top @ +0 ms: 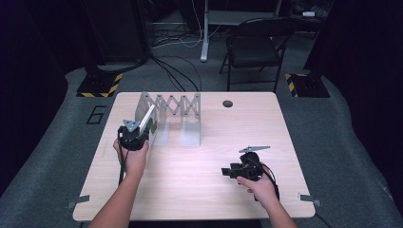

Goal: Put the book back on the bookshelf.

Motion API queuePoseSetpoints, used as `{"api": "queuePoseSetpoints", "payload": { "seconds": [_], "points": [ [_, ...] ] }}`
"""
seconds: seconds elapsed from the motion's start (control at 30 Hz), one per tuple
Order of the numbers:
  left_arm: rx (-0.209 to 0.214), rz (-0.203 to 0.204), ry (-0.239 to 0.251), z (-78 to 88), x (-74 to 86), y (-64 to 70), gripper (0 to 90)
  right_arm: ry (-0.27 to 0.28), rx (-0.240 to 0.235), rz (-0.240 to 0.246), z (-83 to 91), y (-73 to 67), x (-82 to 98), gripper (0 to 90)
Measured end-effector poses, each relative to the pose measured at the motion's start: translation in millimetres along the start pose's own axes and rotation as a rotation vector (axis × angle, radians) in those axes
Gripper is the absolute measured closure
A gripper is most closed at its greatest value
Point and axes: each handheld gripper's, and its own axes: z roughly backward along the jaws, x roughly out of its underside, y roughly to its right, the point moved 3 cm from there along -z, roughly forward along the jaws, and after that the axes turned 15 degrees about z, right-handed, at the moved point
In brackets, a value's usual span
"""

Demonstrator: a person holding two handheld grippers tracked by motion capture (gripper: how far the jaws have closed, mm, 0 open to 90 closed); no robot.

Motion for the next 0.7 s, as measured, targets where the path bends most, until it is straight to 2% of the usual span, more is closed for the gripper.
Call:
{"api": "queuePoseSetpoints", "payload": {
  "seconds": [0.27, 0.47, 0.53, 0.7],
  "points": [
    [-0.019, 0.012, 0.003, -7.8, -2.0, 3.7, 75.7, -0.001, -0.002, -0.006, 0.3, -0.9, -0.3, 46.3],
    [-0.039, 0.004, -0.003, -13.0, -4.5, 6.8, 75.5, 0.013, 0.001, 0.002, 0.8, 0.5, -0.6, 46.3],
    [-0.046, 0.002, -0.004, -15.2, -3.9, 6.6, 75.5, 0.004, -0.002, -0.013, 2.2, -0.1, -0.3, 46.3],
    [-0.055, 0.014, -0.014, -18.7, -2.1, 6.3, 75.3, 0.007, 0.001, -0.012, 3.2, 1.0, 0.2, 46.3]
  ]
}}
